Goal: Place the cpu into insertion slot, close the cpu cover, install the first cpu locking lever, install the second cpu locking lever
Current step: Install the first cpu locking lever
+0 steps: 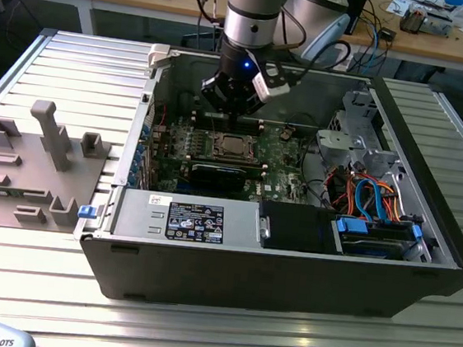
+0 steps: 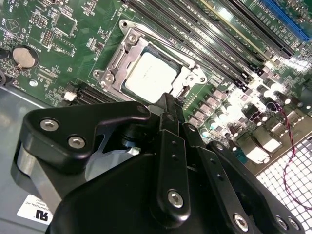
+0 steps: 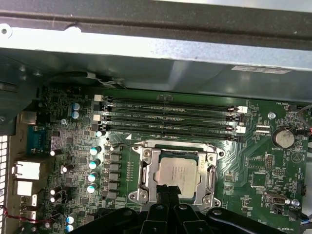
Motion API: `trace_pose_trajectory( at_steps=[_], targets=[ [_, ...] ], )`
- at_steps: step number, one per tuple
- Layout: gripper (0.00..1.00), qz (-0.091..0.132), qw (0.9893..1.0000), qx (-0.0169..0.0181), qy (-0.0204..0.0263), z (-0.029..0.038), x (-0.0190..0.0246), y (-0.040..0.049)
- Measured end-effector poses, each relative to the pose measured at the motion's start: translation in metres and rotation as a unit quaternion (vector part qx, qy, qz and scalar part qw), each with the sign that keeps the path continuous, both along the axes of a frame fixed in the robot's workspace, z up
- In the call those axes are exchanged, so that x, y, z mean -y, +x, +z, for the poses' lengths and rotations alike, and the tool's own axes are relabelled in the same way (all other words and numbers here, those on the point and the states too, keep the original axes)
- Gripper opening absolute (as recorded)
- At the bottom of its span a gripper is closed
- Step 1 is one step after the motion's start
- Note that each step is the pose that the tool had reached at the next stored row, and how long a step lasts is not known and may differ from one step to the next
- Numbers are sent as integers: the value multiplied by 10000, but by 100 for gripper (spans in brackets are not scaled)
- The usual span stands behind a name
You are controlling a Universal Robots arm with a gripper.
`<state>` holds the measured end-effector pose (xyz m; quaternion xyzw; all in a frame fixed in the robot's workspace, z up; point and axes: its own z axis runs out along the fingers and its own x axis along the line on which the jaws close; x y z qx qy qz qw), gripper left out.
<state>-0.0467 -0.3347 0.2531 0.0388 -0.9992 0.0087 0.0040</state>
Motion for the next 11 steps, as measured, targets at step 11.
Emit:
trace_pose_trajectory(
  at_steps=[11],
  targets=[
    [11,0,10000,0,0,-4,0,-37]
  ],
)
